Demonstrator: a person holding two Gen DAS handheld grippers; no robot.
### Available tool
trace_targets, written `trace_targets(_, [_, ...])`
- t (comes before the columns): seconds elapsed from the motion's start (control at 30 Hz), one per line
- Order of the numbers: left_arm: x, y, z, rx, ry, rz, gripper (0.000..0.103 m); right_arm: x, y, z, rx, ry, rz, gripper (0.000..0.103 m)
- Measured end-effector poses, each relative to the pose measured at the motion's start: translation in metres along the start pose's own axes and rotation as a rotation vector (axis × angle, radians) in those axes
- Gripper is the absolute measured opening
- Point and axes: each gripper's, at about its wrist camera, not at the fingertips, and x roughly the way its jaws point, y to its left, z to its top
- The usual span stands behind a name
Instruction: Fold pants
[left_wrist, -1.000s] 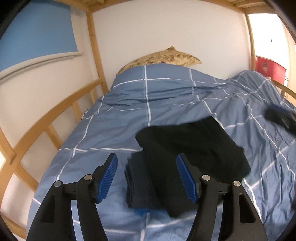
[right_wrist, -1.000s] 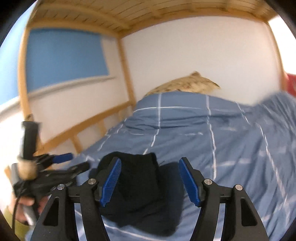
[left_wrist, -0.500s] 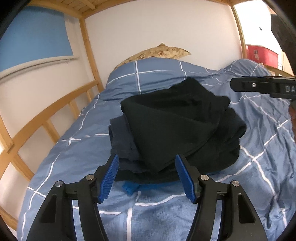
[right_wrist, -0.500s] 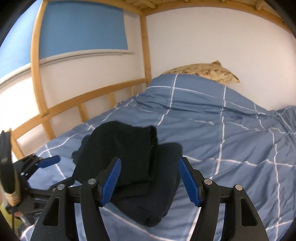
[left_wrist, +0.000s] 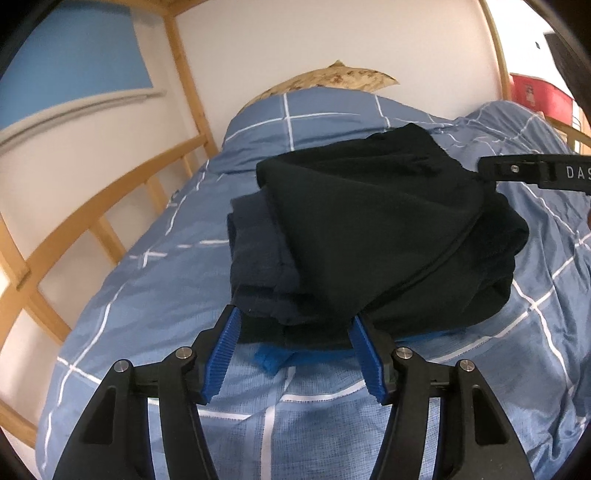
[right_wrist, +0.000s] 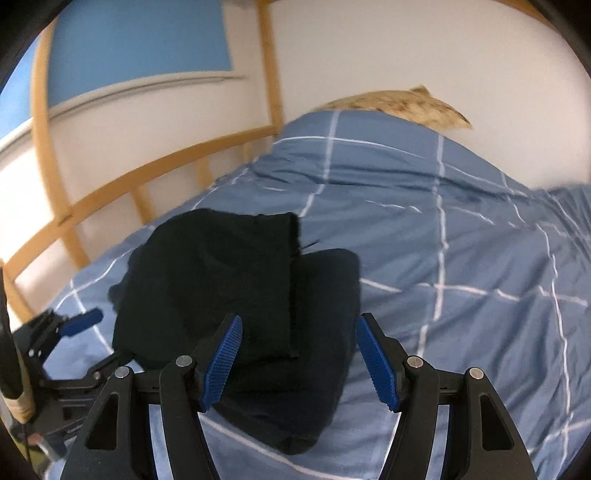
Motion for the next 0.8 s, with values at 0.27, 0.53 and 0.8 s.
trace_targets(0.27, [-0.034, -0.009, 0.005, -0.033, -0.017, -0.006, 0.059, -0.048, -0.009, -0.010, 0.025, -0.066, -0.079, 0.066])
trace_targets(0.53, [-0.108, -0.044, 0.017, -0.055, -0.082, -0.070, 0.084, -0.136, -0.026, -0.036, 0.020, -0.155, -0.158, 0.084])
trace_targets(0.8, [-0.168, -0.098, 0.013, -0.027, -0.147, -0.109, 0.092, -0.205, -0.060, -0.080, 0.066, -0.140, -0.231, 0.090])
